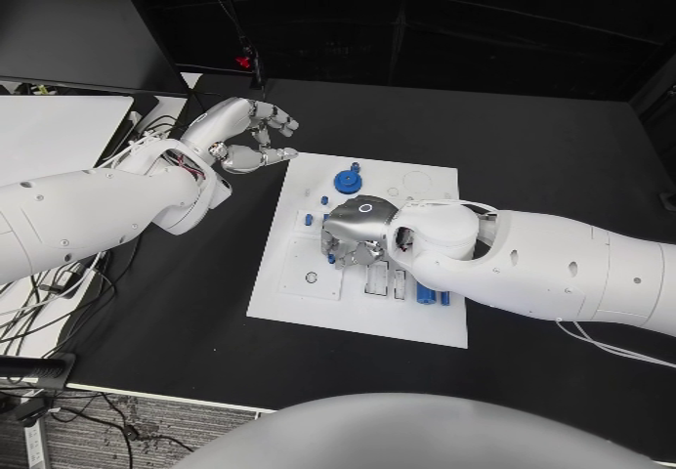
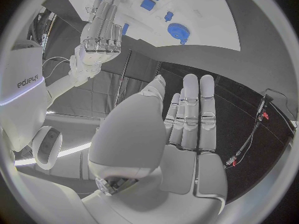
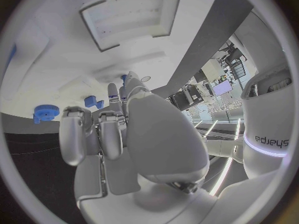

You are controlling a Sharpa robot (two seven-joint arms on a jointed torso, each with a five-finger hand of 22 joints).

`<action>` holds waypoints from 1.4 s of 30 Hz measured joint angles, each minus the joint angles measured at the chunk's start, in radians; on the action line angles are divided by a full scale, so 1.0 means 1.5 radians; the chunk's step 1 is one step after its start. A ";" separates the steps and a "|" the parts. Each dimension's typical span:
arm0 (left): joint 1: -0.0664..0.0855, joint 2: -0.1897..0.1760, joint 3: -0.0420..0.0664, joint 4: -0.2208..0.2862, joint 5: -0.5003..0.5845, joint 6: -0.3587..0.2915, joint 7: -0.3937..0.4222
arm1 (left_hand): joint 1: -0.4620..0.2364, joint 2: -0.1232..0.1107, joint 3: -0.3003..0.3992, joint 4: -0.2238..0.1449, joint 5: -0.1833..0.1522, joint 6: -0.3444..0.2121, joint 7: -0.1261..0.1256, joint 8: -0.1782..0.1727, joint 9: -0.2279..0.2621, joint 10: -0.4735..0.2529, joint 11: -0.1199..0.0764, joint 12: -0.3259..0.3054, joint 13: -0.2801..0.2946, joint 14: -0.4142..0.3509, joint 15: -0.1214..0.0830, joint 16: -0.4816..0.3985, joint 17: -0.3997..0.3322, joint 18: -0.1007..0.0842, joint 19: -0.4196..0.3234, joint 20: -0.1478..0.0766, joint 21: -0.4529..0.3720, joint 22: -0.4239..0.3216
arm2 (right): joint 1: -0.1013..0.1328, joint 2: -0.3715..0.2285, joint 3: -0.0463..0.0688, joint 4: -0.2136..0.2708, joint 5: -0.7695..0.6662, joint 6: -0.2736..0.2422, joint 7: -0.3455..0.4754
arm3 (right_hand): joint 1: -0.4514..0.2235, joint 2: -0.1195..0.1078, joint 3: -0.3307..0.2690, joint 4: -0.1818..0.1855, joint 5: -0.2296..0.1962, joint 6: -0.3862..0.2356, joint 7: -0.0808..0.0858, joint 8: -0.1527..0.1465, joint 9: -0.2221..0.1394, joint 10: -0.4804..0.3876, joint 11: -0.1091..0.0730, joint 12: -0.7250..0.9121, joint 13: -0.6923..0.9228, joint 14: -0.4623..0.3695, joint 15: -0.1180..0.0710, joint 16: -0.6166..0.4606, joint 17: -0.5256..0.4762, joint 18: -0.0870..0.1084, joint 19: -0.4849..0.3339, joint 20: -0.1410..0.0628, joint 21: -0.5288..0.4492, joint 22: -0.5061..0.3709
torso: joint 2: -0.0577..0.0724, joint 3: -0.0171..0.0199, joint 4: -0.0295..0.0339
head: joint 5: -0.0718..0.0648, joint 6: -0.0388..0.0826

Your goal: Assemble the parts on the task board

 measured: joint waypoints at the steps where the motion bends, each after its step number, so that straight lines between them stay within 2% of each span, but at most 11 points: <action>1: 0.000 0.000 0.000 0.000 0.000 0.000 0.000 | 0.000 0.000 0.000 0.000 0.000 0.000 0.000 0.000 0.000 0.000 0.000 0.000 0.000 0.000 0.000 0.000 0.000 0.000 0.000 0.000 0.000 0.000 | 0.000 0.000 0.000 0.000 0.000 0.000 0.000 | -0.005 -0.005 -0.001 0.001 0.000 -0.001 0.001 0.000 0.000 0.000 0.000 0.000 0.000 -0.002 0.002 -0.001 0.000 0.000 -0.002 0.003 -0.001 0.000 | 0.000 0.0000 0.0000 | 0.000 0.000; 4: 0.000 0.000 0.000 0.000 0.000 0.000 0.000 | 0.000 0.000 0.000 0.000 0.000 0.000 0.000 0.000 0.000 0.000 0.000 0.000 0.000 0.000 0.000 0.000 0.000 0.000 0.000 0.000 0.000 0.000 | 0.000 0.000 0.000 0.000 0.000 -0.002 0.001 | -0.013 -0.011 -0.005 0.001 0.000 -0.005 0.005 0.000 0.000 -0.003 0.003 0.000 0.000 0.000 0.005 -0.004 0.000 0.000 -0.002 0.003 -0.001 0.000 | 0.000 0.0000 0.0000 | 0.000 0.000; 13: 0.000 0.001 0.000 -0.001 0.000 0.001 0.000 | 0.000 0.000 0.000 0.000 0.000 0.000 0.000 0.000 0.000 0.000 0.000 0.000 0.000 0.000 0.000 0.000 0.000 0.000 0.000 0.000 0.000 0.000 | 0.000 -0.001 0.000 0.001 0.009 -0.021 0.008 | -0.022 -0.003 -0.005 0.001 0.000 -0.005 0.005 0.000 0.002 -0.002 0.003 0.006 0.001 0.000 0.005 -0.004 0.000 0.000 -0.002 0.003 -0.004 0.000 | 0.000 -0.0003 -0.0001 | -0.002 0.000; 18: 0.000 0.003 0.000 -0.001 0.000 0.001 0.000 | 0.000 0.000 0.000 0.000 0.000 0.000 0.000 0.000 0.000 0.000 0.000 0.000 0.000 0.000 0.000 0.000 0.000 0.000 0.000 0.000 0.000 0.000 | 0.000 -0.015 0.000 0.009 0.017 -0.061 0.017 | -0.033 -0.007 -0.005 0.002 0.000 -0.005 0.004 0.000 0.001 -0.002 0.003 0.006 0.001 0.000 0.005 -0.008 0.000 0.000 -0.002 0.003 -0.004 0.000 | 0.000 -0.0001 -0.0003 | -0.004 0.000; 21: 0.000 0.003 0.000 -0.001 0.000 0.001 0.000 | 0.000 0.000 0.000 0.000 0.000 0.000 0.000 0.000 0.000 0.000 0.000 0.000 0.000 0.000 0.000 0.000 0.000 0.000 0.000 0.000 -0.003 0.000 | 0.000 -0.035 0.000 0.022 0.028 -0.096 0.027 | -0.038 -0.008 -0.006 0.000 0.000 -0.016 0.010 -0.005 0.000 -0.005 0.005 0.006 0.001 0.000 0.005 -0.008 0.000 0.000 0.001 0.005 -0.004 0.000 | 0.001 0.0000 -0.0003 | -0.006 0.000; 27: 0.000 0.006 0.000 -0.001 0.000 0.001 0.000 | -0.003 0.003 0.000 0.000 0.000 0.000 0.000 0.000 0.000 0.000 0.000 0.000 0.000 0.000 0.000 0.000 -0.001 0.000 0.000 0.000 -0.003 -0.001 | 0.002 -0.101 0.000 0.062 0.088 -0.183 0.062 | -0.045 -0.007 -0.007 0.000 0.000 -0.032 0.017 -0.005 0.000 -0.024 0.012 0.006 0.001 0.000 0.010 -0.010 0.000 0.000 -0.002 0.008 -0.005 0.000 | -0.002 -0.0006 0.0004 | -0.010 0.000; 29: 0.000 0.006 0.000 -0.001 0.000 0.001 0.000 | -0.003 0.003 0.000 0.000 0.000 0.000 0.000 0.000 0.000 0.000 0.000 0.000 0.000 0.000 0.000 0.000 -0.001 0.000 0.000 0.000 -0.003 -0.001 | 0.011 -0.126 0.000 0.078 0.118 -0.207 0.075 | -0.049 -0.009 -0.007 0.000 0.000 -0.041 0.018 -0.005 0.000 -0.028 0.013 0.006 0.001 0.000 0.010 -0.010 0.000 0.000 0.000 0.010 -0.007 0.000 | -0.002 -0.0011 0.0004 | -0.012 0.000; 32: 0.000 0.006 0.000 -0.001 0.000 0.001 0.000 | -0.003 0.003 0.000 0.000 0.000 0.000 0.000 0.000 0.000 0.000 0.000 0.000 0.000 0.000 0.000 -0.003 -0.001 0.000 0.000 0.000 -0.003 -0.001 | 0.026 -0.161 0.001 0.094 0.159 -0.232 0.088 | -0.052 -0.011 -0.008 -0.001 0.000 -0.077 0.024 -0.005 -0.002 -0.038 0.019 0.006 0.002 0.000 0.014 -0.010 0.000 0.000 -0.002 0.013 -0.007 0.000 | -0.004 -0.0018 -0.0003 | -0.017 0.000; 34: 0.000 0.006 0.000 -0.001 0.000 0.001 0.000 | -0.003 0.003 0.000 0.000 0.000 0.000 0.000 0.000 0.000 0.000 0.000 0.000 0.000 0.000 0.000 -0.003 -0.001 0.000 0.000 0.000 -0.003 -0.001 | 0.031 -0.179 0.002 0.099 0.179 -0.240 0.092 | -0.056 -0.010 -0.010 -0.003 0.000 -0.088 0.028 -0.005 -0.002 -0.045 0.019 0.008 0.002 -0.001 0.018 -0.010 0.000 0.000 -0.001 0.017 -0.007 0.000 | -0.005 -0.0022 -0.0015 | -0.020 0.000; 37: 0.000 0.006 0.000 -0.001 0.000 0.001 0.000 | -0.003 0.003 0.000 0.000 0.000 0.000 0.000 0.000 0.000 0.000 0.000 0.000 0.000 0.000 0.000 -0.003 -0.001 0.000 0.000 0.000 -0.003 -0.001 | 0.035 -0.199 0.001 0.103 0.201 -0.243 0.093 | -0.060 -0.014 -0.013 0.000 0.000 -0.088 0.028 -0.005 -0.002 -0.054 0.023 0.008 0.002 0.000 0.019 -0.010 0.000 0.000 -0.002 0.017 -0.008 0.000 | -0.006 -0.0031 -0.0027 | -0.023 0.000; 42: 0.000 0.006 0.000 -0.001 0.000 0.001 0.000 | -0.003 0.003 0.000 0.000 0.000 0.000 0.000 0.000 0.000 0.000 0.000 0.000 0.000 0.000 0.000 -0.003 -0.001 0.000 0.000 0.000 -0.003 -0.001 | 0.037 -0.212 0.001 0.106 0.211 -0.227 0.083 | -0.073 -0.017 -0.019 0.003 0.000 -0.093 0.034 -0.005 0.000 -0.081 0.026 0.008 0.002 0.000 0.024 -0.010 0.000 0.000 -0.002 0.022 -0.010 0.000 | -0.007 -0.0036 -0.0043 | -0.028 0.000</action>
